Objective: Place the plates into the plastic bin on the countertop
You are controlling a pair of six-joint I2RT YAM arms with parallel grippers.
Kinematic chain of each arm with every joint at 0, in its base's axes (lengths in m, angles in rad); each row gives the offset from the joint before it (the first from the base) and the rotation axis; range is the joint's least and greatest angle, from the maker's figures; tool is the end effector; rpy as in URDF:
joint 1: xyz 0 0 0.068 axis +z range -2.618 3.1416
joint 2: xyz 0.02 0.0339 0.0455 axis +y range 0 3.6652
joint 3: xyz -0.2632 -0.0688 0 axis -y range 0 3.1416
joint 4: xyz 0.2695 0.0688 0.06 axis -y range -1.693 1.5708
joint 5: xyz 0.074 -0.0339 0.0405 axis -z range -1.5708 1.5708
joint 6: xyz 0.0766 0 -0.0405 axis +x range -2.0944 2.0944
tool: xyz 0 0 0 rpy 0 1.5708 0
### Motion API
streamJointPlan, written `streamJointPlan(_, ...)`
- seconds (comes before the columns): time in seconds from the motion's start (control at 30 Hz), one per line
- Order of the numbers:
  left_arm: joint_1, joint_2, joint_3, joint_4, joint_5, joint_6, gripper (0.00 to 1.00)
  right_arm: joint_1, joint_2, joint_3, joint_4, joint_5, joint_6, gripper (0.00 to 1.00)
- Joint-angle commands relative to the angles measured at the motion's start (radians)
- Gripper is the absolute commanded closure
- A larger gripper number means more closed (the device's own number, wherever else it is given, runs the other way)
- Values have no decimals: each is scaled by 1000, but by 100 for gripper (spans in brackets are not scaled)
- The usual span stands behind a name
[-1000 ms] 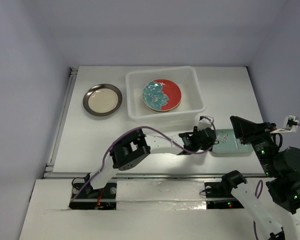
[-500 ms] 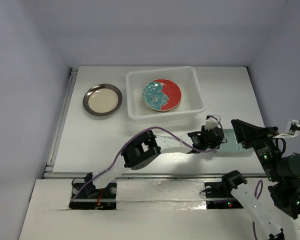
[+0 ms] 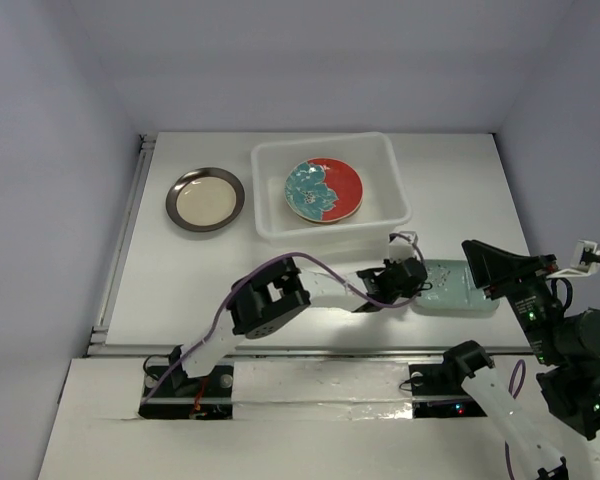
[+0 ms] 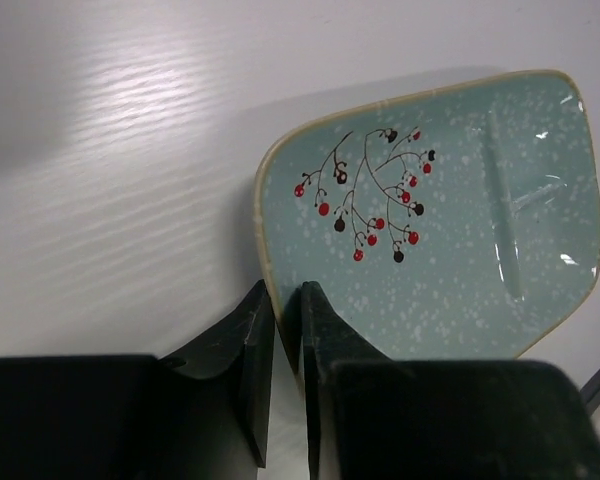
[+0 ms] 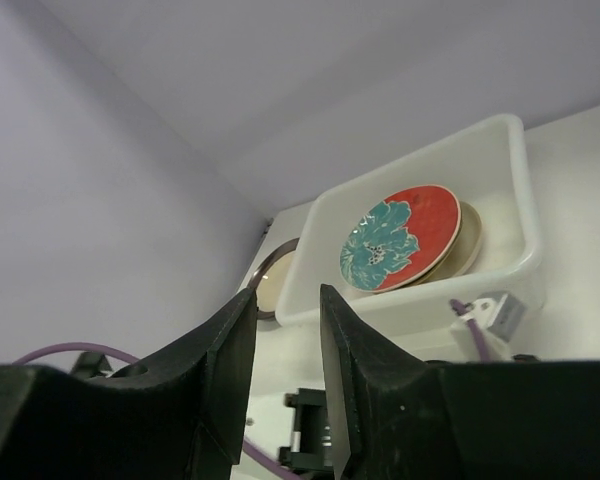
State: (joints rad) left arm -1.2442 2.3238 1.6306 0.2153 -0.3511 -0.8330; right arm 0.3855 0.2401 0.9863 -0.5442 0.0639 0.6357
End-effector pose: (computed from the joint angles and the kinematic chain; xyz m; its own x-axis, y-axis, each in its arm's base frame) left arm 0.2095 -0.5363 0.1124 -0.6848 -0.1439 -0.7143 0.4231 0.7195 -0.5506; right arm 0.0657 0.0214 0.4333 -0.0388 0.6237 -0.7807 -0.3657 0.7182 0.5920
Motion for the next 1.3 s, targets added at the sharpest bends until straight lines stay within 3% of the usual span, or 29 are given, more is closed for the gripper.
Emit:
streamJointPlan(0.0, 2, -186, -170, -23, -61, 74, 100, -4, -19, 3, 13, -21, -8, 63)
streamJointPlan(0.13, 2, -420, -484, 100, -77, 37, 100, -4, -22, -3, 6, -21, -13, 63)
streamJointPlan(0.33, 11, -722, -788, 240, -51, -57, 100, -4, -22, -67, 36, -29, -4, 63)
streamJointPlan(0.57, 20, -981, -963, 269, -54, -115, 100, -4, -21, -118, 56, -36, 4, 63)
streamJointPlan(0.93, 84, -1136, -1054, 325, 12, -150, 100, -4, -1, -167, 90, -52, 5, 63)
streamJointPlan(1.0, 94, -1156, -1052, 314, 11, -144, 100, -4, 7, -179, 90, -56, -2, 71)
streamJointPlan(1.03, 94, -1166, -1055, 314, 20, -144, 100, -4, 11, -193, 87, -87, -4, 82)
streamJointPlan(1.13, 115, -1210, -1058, 308, 26, -141, 100, -4, 19, -233, 95, -122, -8, 100)
streamJointPlan(1.27, 137, -1284, -1051, 279, 38, -127, 100, -4, 16, -245, 104, -147, -8, 100)
